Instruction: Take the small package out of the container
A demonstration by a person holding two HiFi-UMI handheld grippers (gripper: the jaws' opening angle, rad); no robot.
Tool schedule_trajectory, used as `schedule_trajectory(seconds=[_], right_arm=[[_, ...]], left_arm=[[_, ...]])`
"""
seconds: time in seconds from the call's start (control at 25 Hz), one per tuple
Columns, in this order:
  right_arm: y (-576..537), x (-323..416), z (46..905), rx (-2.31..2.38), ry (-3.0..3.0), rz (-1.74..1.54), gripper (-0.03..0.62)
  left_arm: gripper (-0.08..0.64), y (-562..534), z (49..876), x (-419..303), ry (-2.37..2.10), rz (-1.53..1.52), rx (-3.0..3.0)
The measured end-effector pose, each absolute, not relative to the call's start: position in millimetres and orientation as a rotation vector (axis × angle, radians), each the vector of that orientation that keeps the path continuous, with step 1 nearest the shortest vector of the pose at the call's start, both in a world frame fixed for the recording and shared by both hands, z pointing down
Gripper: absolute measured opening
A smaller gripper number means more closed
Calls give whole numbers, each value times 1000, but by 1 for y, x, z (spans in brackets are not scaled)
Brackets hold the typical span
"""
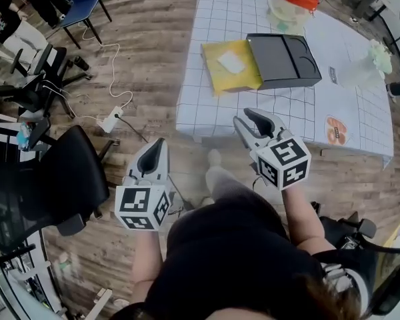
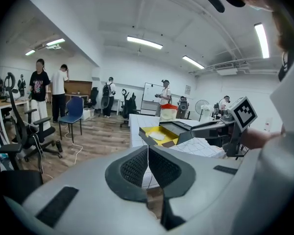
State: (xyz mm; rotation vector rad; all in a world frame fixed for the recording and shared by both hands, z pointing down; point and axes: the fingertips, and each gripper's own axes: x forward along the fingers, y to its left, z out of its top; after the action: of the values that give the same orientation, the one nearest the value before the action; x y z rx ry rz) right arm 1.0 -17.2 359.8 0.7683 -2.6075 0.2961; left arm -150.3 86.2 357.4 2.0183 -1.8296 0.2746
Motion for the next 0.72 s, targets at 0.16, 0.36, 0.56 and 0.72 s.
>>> schedule_trajectory(seconds=[0.16,0.36,0.56,0.72], right_arm=[[-66,-11,365,732,-2576,260,137],[-118,-27,380,623,-2527,316,156],[-156,-42,400,537,-2442,283,166],[-175,-47,415,524,-2389,267,167]], left_arm=[[28,41,360,-164,-1846,286,1979],[28,-15,364,-169,-1839,330,1963],[28,-62,367,-175,-1826,347,1958],[28,-85,373,-175,-1796,376,1960]])
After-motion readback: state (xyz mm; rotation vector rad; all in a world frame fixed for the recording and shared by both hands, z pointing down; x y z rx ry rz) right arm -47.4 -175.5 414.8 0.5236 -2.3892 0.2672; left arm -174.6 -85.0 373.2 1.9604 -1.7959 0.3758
